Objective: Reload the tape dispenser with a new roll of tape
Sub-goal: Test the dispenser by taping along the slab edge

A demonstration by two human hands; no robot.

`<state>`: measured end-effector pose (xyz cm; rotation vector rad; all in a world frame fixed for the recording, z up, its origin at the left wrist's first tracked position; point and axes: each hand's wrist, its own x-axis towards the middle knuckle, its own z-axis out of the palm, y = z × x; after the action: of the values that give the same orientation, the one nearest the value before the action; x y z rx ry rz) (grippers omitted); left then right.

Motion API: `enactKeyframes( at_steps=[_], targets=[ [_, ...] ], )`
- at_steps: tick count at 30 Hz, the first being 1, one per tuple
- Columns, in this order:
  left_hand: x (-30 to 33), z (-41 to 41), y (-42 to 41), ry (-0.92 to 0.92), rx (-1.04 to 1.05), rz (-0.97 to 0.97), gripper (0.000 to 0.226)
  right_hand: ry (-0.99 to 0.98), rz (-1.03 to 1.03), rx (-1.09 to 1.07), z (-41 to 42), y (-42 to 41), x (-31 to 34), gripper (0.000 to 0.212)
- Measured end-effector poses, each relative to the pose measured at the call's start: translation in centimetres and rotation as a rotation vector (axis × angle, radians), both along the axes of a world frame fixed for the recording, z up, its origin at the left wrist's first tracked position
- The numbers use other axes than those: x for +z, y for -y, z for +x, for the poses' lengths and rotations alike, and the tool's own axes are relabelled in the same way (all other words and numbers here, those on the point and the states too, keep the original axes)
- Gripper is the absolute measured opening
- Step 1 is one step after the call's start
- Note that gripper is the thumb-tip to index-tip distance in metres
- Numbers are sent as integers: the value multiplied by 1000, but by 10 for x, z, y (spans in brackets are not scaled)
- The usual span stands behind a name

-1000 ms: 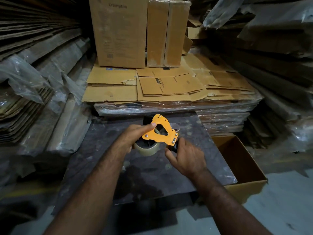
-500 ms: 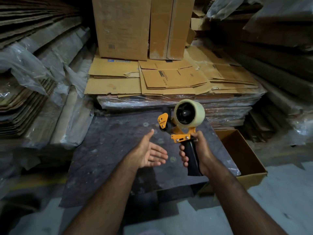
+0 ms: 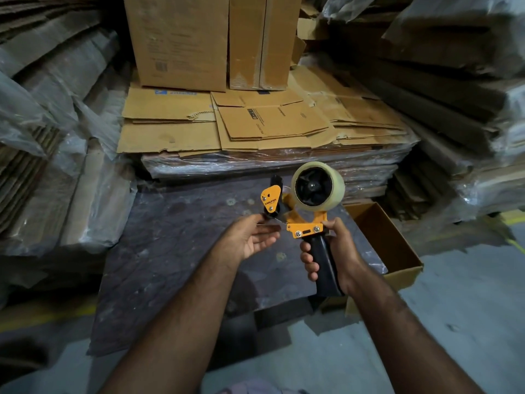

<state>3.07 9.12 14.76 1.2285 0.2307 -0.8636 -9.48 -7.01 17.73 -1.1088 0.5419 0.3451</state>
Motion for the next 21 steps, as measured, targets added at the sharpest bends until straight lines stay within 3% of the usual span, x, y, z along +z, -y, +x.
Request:
enactKeyframes(
  at_steps=[2, 7, 18, 21],
  targets=[
    [-2, 5, 2, 10, 10, -8, 11, 3, -27, -15, -8, 5, 0, 59],
    [-2, 10, 17, 44, -70, 71, 8, 41, -161, -42, -31, 26, -8, 57],
    [-3, -3, 96, 37, -167, 138, 45, 109, -347, -82, -63, 84, -21, 55],
    [-7, -8, 122, 117, -256, 210, 22, 107, -359, -130, -70, 105, -27, 56]
  ],
)
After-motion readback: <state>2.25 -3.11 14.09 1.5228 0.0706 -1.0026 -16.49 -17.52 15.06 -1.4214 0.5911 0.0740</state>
